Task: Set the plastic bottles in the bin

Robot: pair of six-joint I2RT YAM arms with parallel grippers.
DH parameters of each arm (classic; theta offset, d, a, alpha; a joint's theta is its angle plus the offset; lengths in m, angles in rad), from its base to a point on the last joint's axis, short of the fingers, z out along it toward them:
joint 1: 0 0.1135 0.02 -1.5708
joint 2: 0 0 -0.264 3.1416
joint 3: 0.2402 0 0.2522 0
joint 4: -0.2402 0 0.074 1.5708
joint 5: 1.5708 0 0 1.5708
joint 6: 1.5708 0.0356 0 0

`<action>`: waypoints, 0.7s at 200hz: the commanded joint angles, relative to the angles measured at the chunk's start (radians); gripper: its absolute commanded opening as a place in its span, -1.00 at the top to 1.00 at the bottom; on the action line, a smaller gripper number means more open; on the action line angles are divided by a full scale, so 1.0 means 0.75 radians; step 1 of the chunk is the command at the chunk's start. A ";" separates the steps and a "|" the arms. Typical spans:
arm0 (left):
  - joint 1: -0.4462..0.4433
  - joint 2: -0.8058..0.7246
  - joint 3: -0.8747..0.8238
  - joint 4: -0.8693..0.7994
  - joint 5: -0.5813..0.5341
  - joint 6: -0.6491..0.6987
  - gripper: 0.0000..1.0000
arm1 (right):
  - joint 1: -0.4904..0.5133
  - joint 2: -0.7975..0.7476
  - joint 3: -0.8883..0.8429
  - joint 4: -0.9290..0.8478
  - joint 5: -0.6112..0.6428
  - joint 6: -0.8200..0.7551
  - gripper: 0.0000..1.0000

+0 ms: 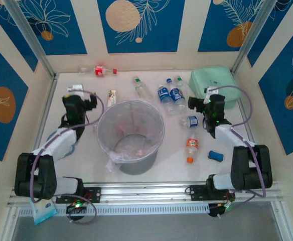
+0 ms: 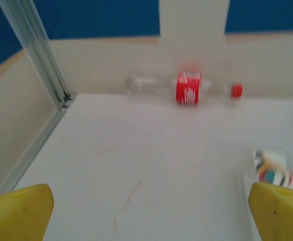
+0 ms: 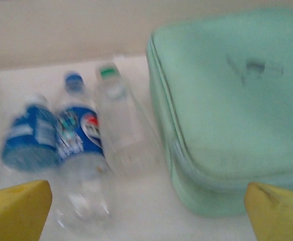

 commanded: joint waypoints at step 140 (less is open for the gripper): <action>0.230 1.367 1.492 -0.440 0.633 -1.503 -0.88 | 0.016 -0.052 0.534 -1.229 -0.438 0.457 -0.98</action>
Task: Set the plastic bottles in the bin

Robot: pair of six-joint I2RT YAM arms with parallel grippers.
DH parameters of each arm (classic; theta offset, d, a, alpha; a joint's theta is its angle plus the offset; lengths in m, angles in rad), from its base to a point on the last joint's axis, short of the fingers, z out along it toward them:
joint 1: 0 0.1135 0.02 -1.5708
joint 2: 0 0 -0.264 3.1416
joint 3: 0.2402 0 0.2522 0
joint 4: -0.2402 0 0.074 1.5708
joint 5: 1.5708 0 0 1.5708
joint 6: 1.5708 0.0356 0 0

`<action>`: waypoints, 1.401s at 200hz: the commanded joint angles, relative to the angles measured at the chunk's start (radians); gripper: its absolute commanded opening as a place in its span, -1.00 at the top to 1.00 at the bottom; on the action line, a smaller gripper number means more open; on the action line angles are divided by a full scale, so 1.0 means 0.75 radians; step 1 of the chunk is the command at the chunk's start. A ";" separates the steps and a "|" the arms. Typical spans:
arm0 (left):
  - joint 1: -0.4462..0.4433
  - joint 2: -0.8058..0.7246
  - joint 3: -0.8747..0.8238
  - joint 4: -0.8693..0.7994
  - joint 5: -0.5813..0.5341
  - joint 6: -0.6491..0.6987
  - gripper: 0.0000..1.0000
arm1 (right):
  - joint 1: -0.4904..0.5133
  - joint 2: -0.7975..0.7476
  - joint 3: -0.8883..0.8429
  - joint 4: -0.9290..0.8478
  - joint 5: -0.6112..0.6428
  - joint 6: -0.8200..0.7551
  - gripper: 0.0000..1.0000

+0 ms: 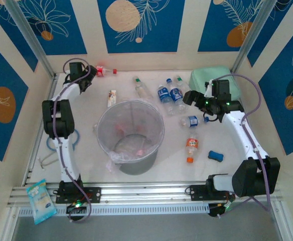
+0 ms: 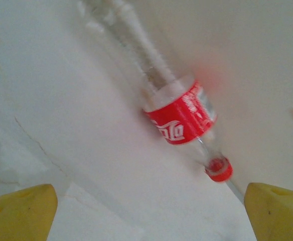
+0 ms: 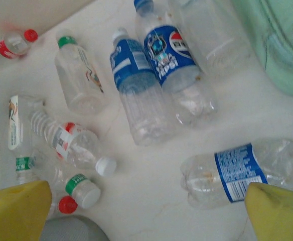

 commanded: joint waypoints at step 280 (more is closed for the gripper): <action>0.011 0.918 1.127 -0.105 -0.040 -0.935 0.12 | -0.021 -0.065 -0.154 -0.154 0.155 0.065 -0.99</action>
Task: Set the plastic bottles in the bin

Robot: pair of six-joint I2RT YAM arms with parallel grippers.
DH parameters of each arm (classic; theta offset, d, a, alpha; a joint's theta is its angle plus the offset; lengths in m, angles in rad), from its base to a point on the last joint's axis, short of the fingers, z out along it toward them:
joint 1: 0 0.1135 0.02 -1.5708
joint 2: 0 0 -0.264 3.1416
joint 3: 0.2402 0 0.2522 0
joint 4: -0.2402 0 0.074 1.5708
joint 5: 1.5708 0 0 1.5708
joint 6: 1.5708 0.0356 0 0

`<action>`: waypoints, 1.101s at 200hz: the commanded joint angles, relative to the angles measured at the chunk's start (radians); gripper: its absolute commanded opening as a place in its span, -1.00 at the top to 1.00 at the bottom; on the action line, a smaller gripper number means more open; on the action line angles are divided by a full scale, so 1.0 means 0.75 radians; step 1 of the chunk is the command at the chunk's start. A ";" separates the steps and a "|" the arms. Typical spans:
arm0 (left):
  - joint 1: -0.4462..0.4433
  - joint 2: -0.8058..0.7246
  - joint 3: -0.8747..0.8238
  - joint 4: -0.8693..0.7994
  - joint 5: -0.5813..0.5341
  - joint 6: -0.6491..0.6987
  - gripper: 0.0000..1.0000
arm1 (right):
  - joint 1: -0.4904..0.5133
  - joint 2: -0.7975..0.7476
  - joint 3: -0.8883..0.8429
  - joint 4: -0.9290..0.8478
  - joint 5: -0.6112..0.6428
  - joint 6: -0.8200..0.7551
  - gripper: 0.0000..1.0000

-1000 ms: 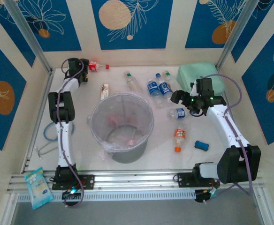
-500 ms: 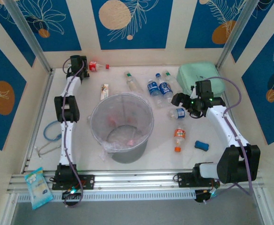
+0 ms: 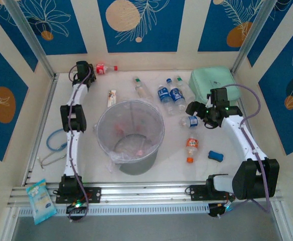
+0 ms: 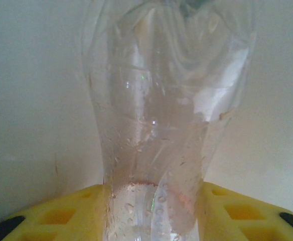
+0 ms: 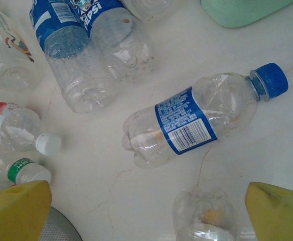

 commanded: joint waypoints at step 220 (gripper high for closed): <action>0.192 -1.612 -1.154 0.175 0.658 0.962 1.00 | -0.067 -0.174 0.210 -0.257 -0.372 -0.040 -0.81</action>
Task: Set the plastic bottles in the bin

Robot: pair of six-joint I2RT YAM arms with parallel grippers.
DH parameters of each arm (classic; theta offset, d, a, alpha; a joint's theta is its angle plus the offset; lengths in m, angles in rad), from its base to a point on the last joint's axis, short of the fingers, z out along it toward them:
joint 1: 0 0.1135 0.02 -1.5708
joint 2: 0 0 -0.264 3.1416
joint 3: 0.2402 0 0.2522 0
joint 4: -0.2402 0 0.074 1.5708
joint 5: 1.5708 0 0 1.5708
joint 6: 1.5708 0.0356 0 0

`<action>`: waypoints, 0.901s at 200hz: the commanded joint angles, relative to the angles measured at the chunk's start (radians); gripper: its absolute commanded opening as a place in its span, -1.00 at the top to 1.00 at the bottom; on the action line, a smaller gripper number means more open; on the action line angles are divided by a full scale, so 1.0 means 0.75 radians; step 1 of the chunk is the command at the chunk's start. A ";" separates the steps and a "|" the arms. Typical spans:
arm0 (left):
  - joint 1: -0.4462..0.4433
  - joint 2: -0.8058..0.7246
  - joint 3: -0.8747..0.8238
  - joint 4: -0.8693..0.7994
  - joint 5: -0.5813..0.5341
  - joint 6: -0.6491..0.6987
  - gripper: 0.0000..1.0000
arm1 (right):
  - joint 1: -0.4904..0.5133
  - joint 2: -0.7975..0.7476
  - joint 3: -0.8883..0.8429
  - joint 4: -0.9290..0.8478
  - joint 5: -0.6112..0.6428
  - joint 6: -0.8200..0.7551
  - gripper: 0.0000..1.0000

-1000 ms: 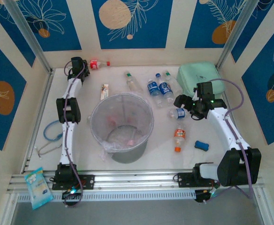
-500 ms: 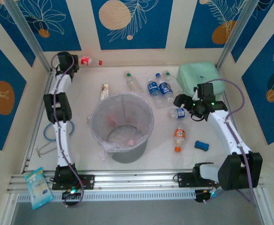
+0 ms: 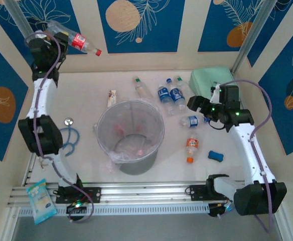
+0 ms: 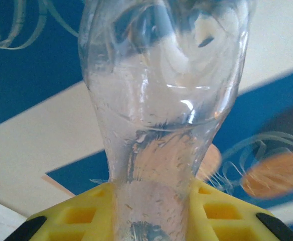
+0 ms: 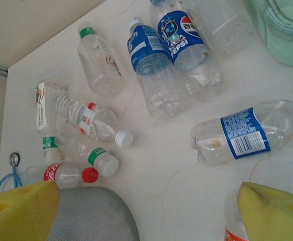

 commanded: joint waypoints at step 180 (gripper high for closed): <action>-0.843 -0.844 -0.046 -1.274 -0.047 1.046 1.00 | 0.006 0.246 0.319 -0.577 0.097 -0.274 -0.87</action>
